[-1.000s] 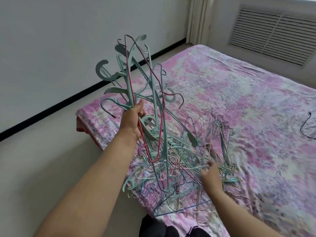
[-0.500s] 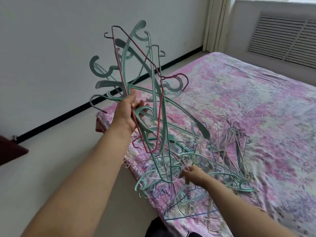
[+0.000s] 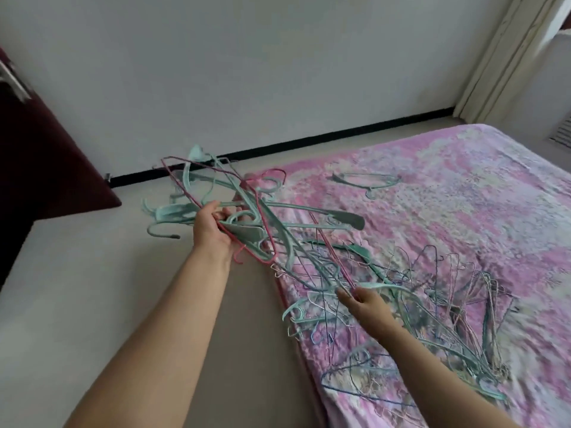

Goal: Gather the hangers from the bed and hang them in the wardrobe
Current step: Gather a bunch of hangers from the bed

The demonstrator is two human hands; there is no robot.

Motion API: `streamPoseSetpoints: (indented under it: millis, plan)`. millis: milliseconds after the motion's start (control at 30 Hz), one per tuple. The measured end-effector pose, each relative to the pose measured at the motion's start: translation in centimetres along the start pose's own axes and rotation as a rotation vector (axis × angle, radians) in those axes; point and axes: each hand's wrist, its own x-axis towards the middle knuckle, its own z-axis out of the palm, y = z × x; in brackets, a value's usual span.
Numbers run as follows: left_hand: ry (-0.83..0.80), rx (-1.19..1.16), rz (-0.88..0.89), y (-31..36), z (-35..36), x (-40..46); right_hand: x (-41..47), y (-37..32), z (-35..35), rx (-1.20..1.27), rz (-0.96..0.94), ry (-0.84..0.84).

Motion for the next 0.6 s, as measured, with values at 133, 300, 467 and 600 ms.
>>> streamPoseSetpoints:
  millis: [133, 300, 467, 600]
  plan:
    - [0.071, -0.052, 0.057, 4.8, -6.1, -0.7, -0.8, -3.0, 6.4, 0.021, 0.022, -0.009]
    - [0.084, 0.014, 0.040, 8.9, -11.8, -2.1, -2.6, -5.7, 14.3, 0.029, 0.114, -0.181]
    - [0.034, 0.018, 0.003, 10.2, -15.5, -3.3, -4.5, -6.8, 21.5, -0.102, 0.144, -0.116]
    - [0.053, -0.013, 0.029, 11.6, -17.3, -3.7, -5.7, -6.0, 22.4, -0.117, 0.248, 0.084]
